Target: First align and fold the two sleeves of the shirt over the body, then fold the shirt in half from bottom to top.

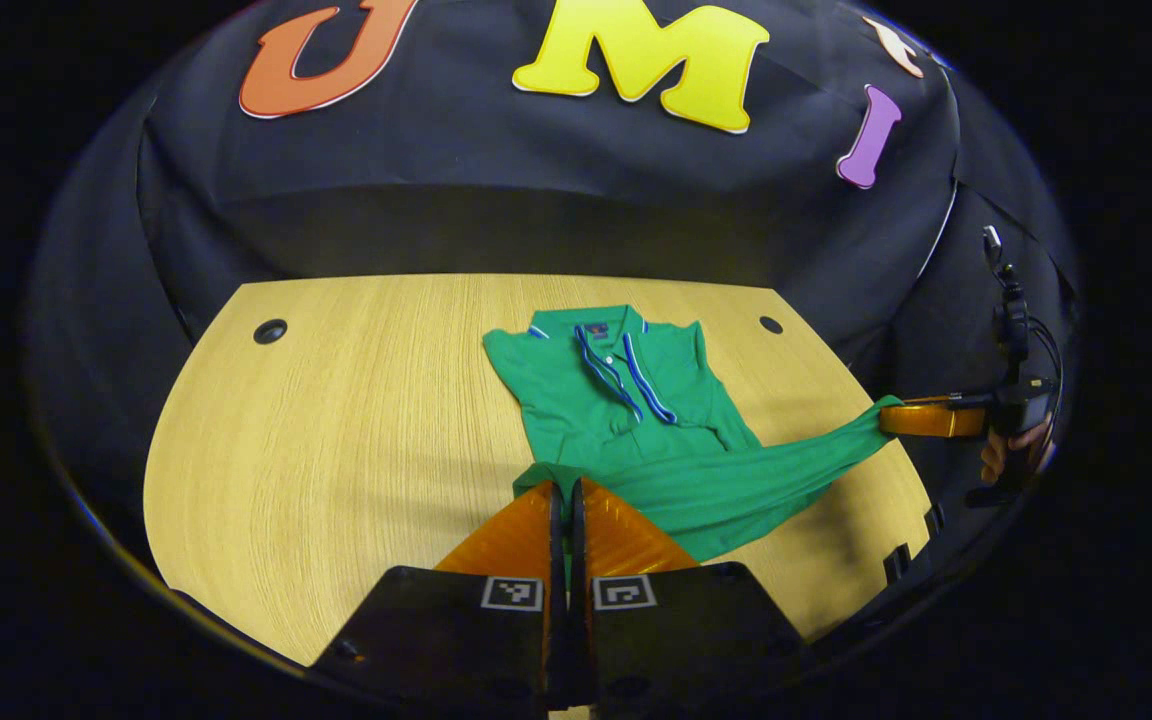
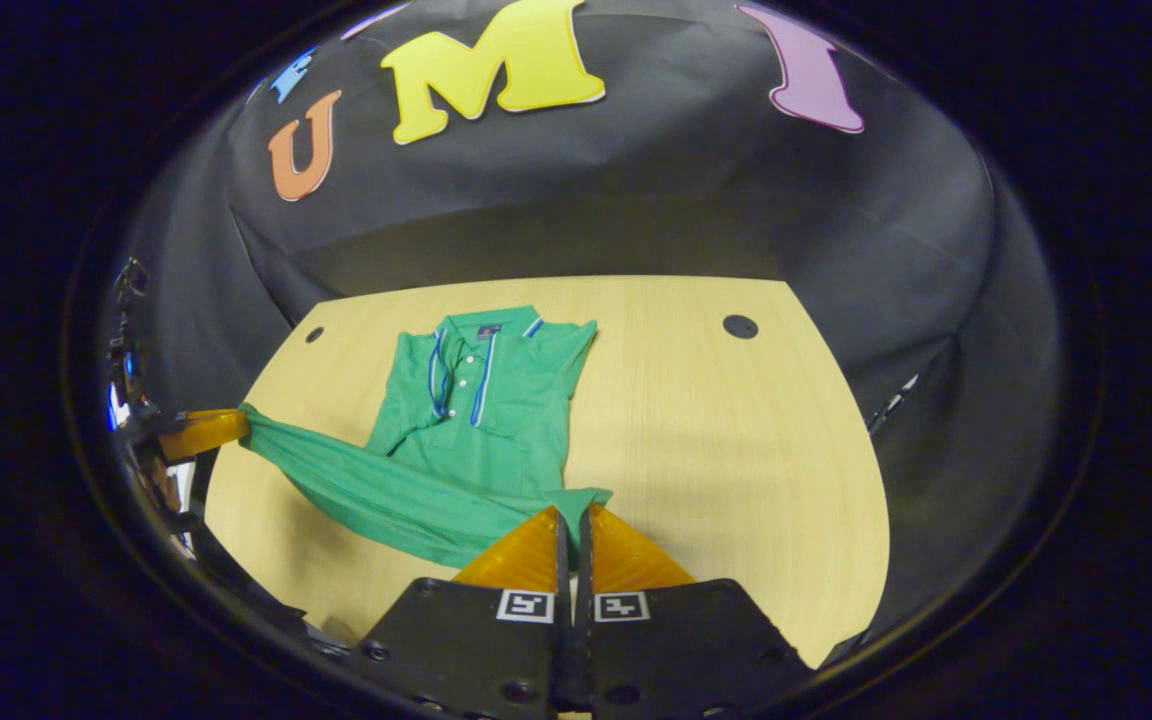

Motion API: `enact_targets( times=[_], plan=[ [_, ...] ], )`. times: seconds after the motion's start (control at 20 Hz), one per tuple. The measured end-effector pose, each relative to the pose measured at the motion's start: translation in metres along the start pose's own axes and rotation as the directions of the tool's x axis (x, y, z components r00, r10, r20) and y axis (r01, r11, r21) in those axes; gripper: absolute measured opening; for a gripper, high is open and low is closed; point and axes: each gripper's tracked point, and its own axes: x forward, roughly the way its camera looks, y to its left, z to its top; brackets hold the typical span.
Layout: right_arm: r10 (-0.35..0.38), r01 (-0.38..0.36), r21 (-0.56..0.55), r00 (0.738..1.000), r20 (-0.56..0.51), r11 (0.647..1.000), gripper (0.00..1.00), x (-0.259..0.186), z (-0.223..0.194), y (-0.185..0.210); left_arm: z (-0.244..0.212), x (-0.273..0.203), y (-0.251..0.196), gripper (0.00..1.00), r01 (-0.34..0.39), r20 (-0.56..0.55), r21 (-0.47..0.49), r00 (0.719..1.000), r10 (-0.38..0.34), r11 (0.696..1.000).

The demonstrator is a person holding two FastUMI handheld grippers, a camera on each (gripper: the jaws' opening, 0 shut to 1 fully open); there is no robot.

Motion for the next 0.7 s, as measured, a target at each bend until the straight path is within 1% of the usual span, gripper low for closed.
enact_targets(
  times=[0.1,0.35,0.55,0.6,0.65,0.7],
  plan=[
    [0.003,-0.003,-0.004,1.000,0.021,1.000,0.00,0.004,0.017,0.002,0.016,0.010,0.003,0.06,-0.012,0.023,-0.003,1.000,0.012,1.000],
    [0.003,-0.003,-0.010,0.998,0.056,1.000,0.00,0.022,0.056,0.004,0.040,0.033,0.012,0.06,-0.040,0.051,-0.001,0.998,0.040,0.999],
    [0.013,-0.013,-0.005,0.998,0.069,1.000,0.00,0.044,0.086,0.008,0.059,0.056,0.018,0.06,-0.057,0.068,0.010,0.996,0.057,0.998],
    [0.014,-0.014,-0.004,0.997,0.071,1.000,0.02,0.051,0.092,0.008,0.063,0.063,0.020,0.06,-0.061,0.069,0.012,0.996,0.060,0.998],
    [0.015,-0.015,-0.004,0.997,0.073,1.000,0.00,0.058,0.099,0.008,0.067,0.069,0.022,0.06,-0.065,0.072,0.015,0.995,0.064,0.998],
    [0.014,-0.014,-0.006,0.997,0.075,1.000,0.00,0.072,0.102,0.007,0.072,0.077,0.025,0.06,-0.072,0.071,0.015,0.995,0.070,0.997]
  ],
)
